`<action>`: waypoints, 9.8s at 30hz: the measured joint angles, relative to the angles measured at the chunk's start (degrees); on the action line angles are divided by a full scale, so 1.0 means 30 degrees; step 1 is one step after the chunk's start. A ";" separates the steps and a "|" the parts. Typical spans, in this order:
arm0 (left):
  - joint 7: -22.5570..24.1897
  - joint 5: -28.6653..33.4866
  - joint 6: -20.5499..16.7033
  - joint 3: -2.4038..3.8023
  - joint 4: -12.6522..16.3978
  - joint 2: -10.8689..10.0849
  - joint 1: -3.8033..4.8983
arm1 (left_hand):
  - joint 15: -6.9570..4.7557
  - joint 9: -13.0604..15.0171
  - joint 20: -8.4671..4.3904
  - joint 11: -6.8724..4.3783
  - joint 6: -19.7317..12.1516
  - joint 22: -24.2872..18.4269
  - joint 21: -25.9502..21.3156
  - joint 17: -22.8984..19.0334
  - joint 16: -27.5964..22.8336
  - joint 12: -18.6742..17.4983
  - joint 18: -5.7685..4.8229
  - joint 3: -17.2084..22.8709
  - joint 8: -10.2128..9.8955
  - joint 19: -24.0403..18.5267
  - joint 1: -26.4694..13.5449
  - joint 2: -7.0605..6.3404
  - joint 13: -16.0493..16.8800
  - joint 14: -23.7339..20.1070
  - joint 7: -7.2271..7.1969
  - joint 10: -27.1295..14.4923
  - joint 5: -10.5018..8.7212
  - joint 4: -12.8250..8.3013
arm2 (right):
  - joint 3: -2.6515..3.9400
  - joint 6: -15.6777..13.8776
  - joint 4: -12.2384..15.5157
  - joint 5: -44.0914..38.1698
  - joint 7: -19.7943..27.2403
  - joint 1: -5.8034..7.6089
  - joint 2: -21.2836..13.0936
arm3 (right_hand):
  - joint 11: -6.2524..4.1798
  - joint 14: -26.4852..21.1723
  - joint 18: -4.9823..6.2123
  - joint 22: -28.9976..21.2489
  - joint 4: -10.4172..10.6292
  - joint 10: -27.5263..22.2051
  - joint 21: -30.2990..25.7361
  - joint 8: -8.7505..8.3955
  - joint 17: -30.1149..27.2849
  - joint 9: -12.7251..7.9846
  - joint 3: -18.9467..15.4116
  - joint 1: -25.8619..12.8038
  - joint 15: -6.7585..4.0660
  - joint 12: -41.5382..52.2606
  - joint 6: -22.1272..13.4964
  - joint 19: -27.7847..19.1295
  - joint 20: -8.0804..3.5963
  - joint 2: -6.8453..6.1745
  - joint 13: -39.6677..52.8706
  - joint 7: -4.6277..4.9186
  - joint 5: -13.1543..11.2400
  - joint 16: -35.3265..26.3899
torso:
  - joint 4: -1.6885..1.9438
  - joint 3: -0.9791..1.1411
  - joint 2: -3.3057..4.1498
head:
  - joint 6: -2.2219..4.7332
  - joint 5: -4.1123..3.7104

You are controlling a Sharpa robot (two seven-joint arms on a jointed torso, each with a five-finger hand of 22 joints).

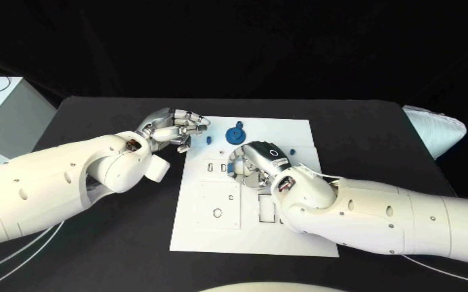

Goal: Assemble the parts on the task board

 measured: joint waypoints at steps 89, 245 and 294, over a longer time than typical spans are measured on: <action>-0.0363 -0.0113 0.0556 -0.0031 -0.0101 0.0015 -0.0030 | 0.0000 0.0036 0.0001 0.0004 -0.0140 0.0020 0.0088 0.0034 0.0074 0.0110 0.0001 0.0052 0.0093 -0.0003 0.0001 0.0001 0.0008 0.0000 -0.0003 -0.0138 0.0000 0.0053 | 0.0002 0.0095 -0.0180 -0.0313 -0.0426 -0.0001 0.0171 | -0.0070 0.0000 0.0001 -0.0001 0.0133 -0.0070 0.0000 0.0556 0.0004 0.0167 0.0237 -0.1152 0.0000 -0.0471 -0.0527 0.0001 -0.0140 -0.1003 0.0001 0.0198 -0.0032 0.0000 | -0.0011 0.0027 0.0011 | -0.0048 0.0000; -1.4160 -1.3040 0.7695 -0.0348 -0.2760 0.5789 0.1774 | -0.0586 0.6131 -0.0512 -0.0786 -0.1502 0.2993 0.1701 0.0277 0.1554 0.7205 -0.0888 -0.2724 0.5547 0.2487 -0.1527 0.1240 0.4894 0.0782 -0.0888 0.1734 -0.0008 0.4898 | 0.0575 0.2073 -0.3613 1.8675 0.8241 0.4054 -0.2723 | 0.0788 -0.0004 0.0891 0.0000 0.0576 -0.3035 -0.5138 0.0709 0.0002 -0.0149 -0.3478 -0.0900 0.0546 -0.4756 -0.3607 0.0000 0.0347 -0.0196 -0.0013 0.1025 0.1628 -0.1039 | -0.0062 0.0132 -0.0699 | -0.0491 0.0348; -1.4070 -1.2460 0.5429 -0.0306 -0.1621 0.4685 0.1764 | -0.1404 0.7223 -0.1333 -0.1705 0.0012 0.5477 0.3109 0.0275 0.2789 0.9028 -0.1189 0.1843 0.6123 0.4129 -0.4582 -0.0755 0.8093 0.0784 -0.1370 0.5266 0.8453 0.3153 | 0.0568 0.2440 -0.3645 1.8674 0.8135 0.3862 -0.2915 | 0.0789 -0.0004 0.0891 0.0007 0.0576 -0.3032 -0.5251 0.0781 -0.0001 -0.0134 -0.3478 -0.0978 0.0547 -0.4755 -0.3606 0.0000 0.0348 -0.0118 -0.0005 0.1024 0.1625 -0.1038 | -0.0011 0.0108 -0.0677 | -0.0584 0.0401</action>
